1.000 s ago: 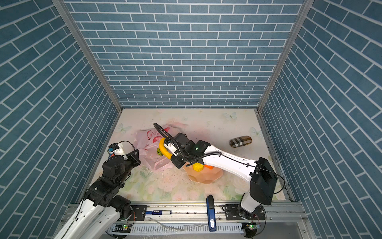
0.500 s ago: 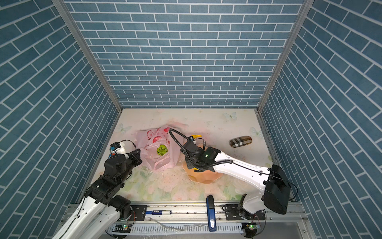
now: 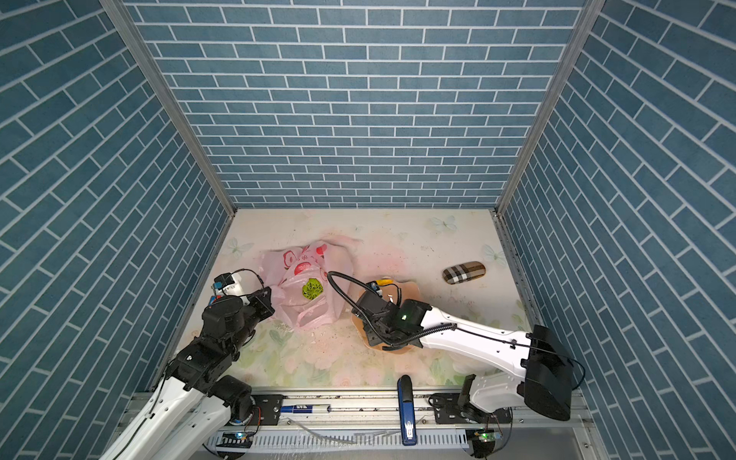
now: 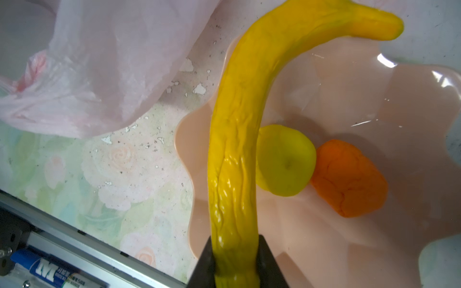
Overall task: Take fruits out of the plastic bag
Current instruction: Place the fruit on the plate.
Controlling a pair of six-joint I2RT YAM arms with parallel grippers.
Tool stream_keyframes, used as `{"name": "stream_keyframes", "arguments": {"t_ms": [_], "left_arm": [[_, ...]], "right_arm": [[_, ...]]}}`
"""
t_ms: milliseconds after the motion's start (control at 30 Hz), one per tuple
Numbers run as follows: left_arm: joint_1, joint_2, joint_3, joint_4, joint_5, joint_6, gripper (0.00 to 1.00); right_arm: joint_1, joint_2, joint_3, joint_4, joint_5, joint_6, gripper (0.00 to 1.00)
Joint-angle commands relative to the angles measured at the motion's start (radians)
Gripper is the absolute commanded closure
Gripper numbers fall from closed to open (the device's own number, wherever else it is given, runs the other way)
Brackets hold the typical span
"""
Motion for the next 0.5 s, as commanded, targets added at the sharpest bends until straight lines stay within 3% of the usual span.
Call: {"name": "stream_keyframes", "arguments": {"t_ms": [0,467], "left_arm": [[0.001,0.0,0.018,-0.003,-0.006,0.015,1.0],[0.001,-0.005,0.021,-0.014,-0.003,0.009,1.0]], "right_arm": [[0.024,-0.026,-0.054,-0.017,-0.024,0.032,0.88],[0.044,-0.022,-0.15,0.059,-0.03,-0.012,0.86]]}}
